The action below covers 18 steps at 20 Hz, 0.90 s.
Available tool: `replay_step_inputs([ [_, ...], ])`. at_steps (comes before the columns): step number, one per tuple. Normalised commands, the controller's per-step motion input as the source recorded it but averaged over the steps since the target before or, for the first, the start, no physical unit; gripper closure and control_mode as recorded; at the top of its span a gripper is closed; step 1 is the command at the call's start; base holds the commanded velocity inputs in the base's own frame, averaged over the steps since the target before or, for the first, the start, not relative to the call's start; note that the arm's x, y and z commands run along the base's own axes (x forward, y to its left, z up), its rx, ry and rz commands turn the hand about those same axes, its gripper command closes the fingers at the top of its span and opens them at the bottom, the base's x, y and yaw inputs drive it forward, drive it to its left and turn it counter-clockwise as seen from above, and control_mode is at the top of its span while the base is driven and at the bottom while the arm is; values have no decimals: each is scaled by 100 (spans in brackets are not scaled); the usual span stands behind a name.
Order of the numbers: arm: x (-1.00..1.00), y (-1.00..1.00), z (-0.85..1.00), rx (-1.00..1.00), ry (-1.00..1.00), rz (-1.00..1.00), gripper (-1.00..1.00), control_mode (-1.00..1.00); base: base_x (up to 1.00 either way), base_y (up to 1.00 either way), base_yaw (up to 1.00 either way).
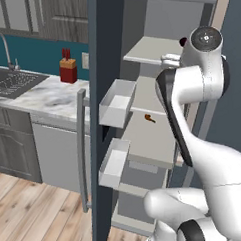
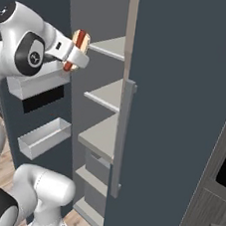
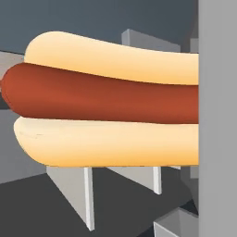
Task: Store the hot dog in the freezer for long-term storage. Close the freezer door after placing the cooked food.
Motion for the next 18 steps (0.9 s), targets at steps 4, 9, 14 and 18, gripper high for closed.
replay_step_inputs([
  [4,37,0,0,-2,0,-1,100,-100,0,0,0],
  [9,46,0,0,-3,0,-1,100,-100,0,0,0],
  [14,50,-3,0,-3,1,0,100,-100,0,0,0],
  [18,47,-1,0,-1,6,0,100,-100,0,0,0],
])
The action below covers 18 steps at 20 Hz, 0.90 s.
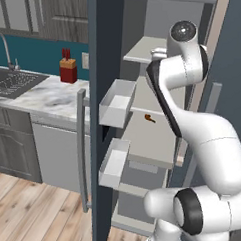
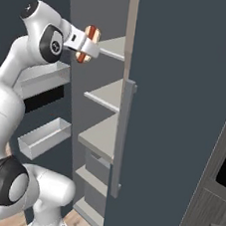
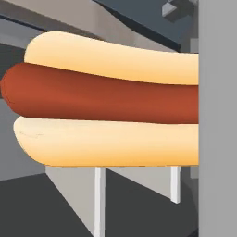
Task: Store the hot dog in the freezer for long-term storage. Close the freezer door after placing the cooked food.
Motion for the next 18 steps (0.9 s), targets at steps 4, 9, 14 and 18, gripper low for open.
replay_step_inputs([
  [4,42,-9,0,0,9,0,100,-100,0,0,0],
  [9,34,-22,0,0,9,0,100,-100,0,0,0],
  [14,26,-24,0,0,7,0,100,-100,0,0,0],
  [18,24,-13,0,0,2,0,100,-100,0,0,0],
])
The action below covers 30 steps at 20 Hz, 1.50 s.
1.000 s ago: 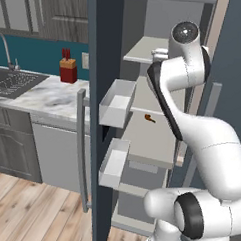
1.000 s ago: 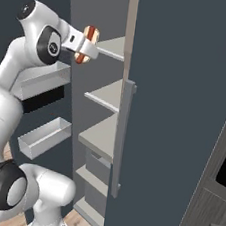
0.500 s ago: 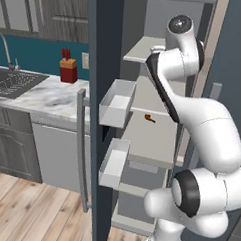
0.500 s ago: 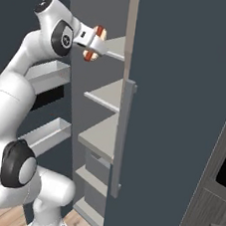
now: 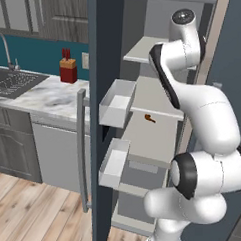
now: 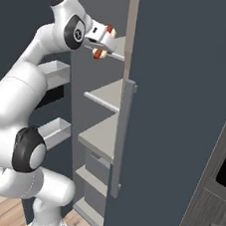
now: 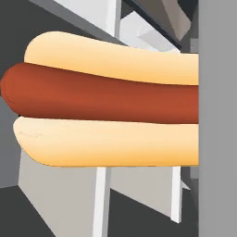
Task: Store the hot dog in the freezer for long-term storage. Close the freezer door after placing the cooked food.
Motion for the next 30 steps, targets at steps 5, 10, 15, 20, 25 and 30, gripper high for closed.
replay_step_inputs([
  [5,32,0,0,0,2,0,100,-100,0,0,0],
  [10,38,-2,-5,0,1,0,100,-100,0,0,0],
  [15,46,-10,-12,0,0,0,100,-100,0,0,0],
  [20,49,-11,-3,0,0,0,100,-100,0,0,0],
  [25,49,-14,0,0,3,0,100,-100,0,0,0],
  [30,42,-12,0,0,6,0,100,-100,0,0,0],
])
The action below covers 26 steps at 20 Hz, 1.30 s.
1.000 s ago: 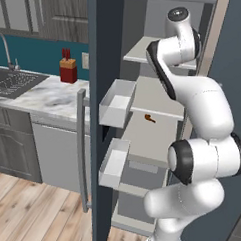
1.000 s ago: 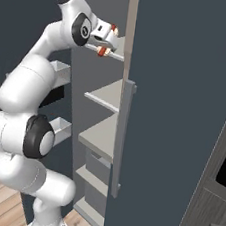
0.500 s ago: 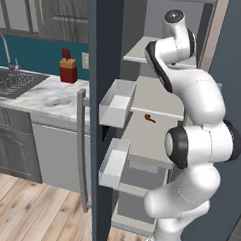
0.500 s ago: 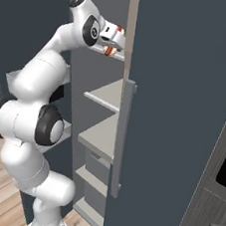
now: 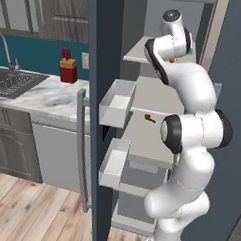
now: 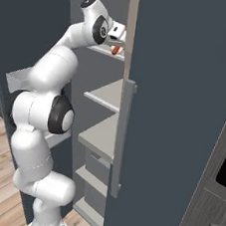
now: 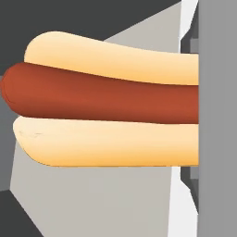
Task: Store the hot dog in the freezer for long-term storage. Close the freezer door after placing the cooked food.
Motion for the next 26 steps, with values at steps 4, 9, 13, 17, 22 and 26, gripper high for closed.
replay_step_inputs([
  [4,24,0,0,0,1,0,100,-100,0,0,0],
  [9,13,0,-2,0,0,0,100,-100,0,0,0],
  [13,14,0,-8,0,0,0,100,-100,0,0,0],
  [17,10,0,-2,0,0,0,100,-100,0,0,0],
  [22,5,0,-5,0,0,0,-100,-100,0,0,0],
  [26,5,0,-7,0,0,0,-100,-100,0,0,0],
])
